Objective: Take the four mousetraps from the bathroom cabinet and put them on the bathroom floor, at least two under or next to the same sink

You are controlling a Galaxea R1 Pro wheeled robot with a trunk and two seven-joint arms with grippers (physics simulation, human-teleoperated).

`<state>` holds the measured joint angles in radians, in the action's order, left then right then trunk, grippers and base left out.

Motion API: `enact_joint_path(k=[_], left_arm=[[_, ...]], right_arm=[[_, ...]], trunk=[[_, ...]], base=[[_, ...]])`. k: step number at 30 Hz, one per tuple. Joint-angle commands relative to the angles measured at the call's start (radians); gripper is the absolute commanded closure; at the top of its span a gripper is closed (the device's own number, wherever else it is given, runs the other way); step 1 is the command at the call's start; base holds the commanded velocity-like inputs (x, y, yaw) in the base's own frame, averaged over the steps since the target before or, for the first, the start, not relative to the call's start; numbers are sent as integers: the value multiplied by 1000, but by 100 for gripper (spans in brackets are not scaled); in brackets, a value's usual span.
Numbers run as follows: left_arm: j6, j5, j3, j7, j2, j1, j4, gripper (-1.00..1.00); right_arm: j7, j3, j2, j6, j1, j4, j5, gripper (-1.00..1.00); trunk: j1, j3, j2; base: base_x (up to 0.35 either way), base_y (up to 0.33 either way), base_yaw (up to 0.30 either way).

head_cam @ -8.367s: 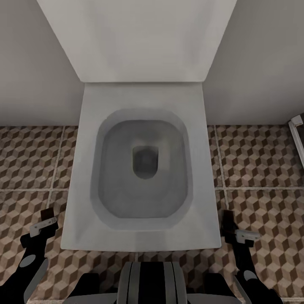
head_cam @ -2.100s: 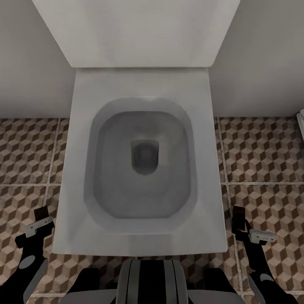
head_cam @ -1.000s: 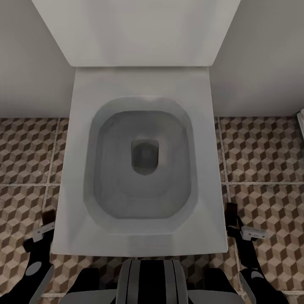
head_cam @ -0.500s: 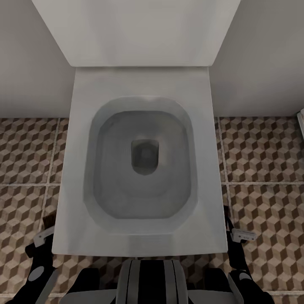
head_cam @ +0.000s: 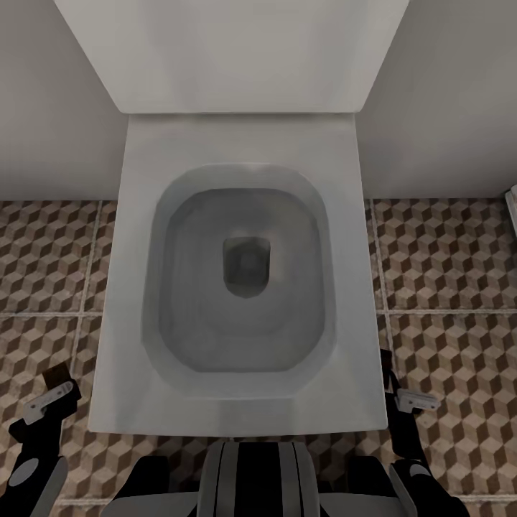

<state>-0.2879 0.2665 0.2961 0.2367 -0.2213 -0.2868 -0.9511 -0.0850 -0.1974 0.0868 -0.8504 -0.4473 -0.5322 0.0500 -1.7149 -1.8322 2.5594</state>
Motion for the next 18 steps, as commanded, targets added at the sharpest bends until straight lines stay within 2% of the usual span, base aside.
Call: enact_joint_path(k=[1,13,18], left_arm=[[-4,6,-1,1,0,0,0,100],[-2,3,-17,-3,2,0,1,100],[56,2,-20,-73,2,0,0,100]], right_arm=[[-5,0,1,-3,0,1,3,100],[-7,-3,6,-1,0,1,2,100],[-7,-3,23,-1,0,1,-3,100]], trunk=[[0,0,0],[0,0,0],[0,0,0]], base=[[0,0,0],[0,0,0],[0,0,0]])
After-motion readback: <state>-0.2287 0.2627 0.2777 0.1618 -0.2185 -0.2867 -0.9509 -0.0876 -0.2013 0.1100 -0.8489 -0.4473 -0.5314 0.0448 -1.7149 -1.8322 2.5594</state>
